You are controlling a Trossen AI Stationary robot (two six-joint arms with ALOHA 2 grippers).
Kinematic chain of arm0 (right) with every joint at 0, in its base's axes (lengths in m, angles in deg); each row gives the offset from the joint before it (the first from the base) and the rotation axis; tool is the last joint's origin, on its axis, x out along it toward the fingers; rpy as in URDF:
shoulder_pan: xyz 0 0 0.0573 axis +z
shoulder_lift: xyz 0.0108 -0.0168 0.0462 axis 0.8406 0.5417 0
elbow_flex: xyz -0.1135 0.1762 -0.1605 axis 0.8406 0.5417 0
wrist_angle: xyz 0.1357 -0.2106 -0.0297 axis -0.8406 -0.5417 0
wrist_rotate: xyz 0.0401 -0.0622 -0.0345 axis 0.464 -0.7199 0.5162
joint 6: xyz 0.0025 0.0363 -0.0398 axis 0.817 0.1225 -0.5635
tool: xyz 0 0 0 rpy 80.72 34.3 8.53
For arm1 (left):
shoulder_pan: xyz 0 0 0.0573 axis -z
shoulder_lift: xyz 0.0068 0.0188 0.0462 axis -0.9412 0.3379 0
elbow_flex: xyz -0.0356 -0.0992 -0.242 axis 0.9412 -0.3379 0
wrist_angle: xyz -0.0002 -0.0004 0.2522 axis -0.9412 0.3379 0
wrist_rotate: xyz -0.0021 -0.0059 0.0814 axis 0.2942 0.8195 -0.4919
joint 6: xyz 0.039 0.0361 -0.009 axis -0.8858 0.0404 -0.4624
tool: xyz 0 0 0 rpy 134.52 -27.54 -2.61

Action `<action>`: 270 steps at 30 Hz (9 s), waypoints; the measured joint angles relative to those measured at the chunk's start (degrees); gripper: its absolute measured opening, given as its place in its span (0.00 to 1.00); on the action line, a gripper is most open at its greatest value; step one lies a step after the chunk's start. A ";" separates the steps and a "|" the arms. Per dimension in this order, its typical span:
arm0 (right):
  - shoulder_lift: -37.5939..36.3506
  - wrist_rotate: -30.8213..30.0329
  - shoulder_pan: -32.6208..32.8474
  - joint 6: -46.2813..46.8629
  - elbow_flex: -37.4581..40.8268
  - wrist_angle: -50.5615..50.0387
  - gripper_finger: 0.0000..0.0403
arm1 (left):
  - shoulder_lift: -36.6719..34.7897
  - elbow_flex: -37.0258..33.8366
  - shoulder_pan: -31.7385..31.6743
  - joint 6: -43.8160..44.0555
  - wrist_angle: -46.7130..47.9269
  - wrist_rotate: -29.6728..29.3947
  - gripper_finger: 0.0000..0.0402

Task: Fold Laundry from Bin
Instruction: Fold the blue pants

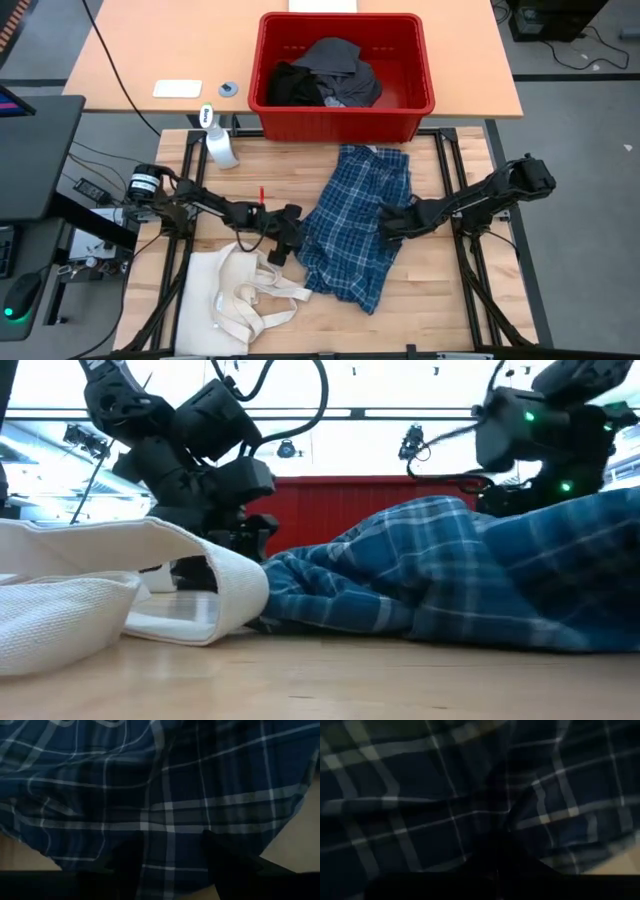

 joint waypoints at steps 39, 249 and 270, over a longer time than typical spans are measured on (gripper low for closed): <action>-0.18 -19.01 -19.44 -29.92 5.09 23.98 0.03 | -5.94 -0.20 3.56 -0.41 -5.26 2.83 0.52; 5.34 -22.69 13.70 -32.17 -10.42 46.90 0.17 | 3.36 0.87 5.44 18.12 -30.67 -1.89 0.03; -1.18 -5.48 23.12 0.13 -3.02 29.93 0.47 | -17.57 0.81 1.53 15.51 8.14 -15.94 0.03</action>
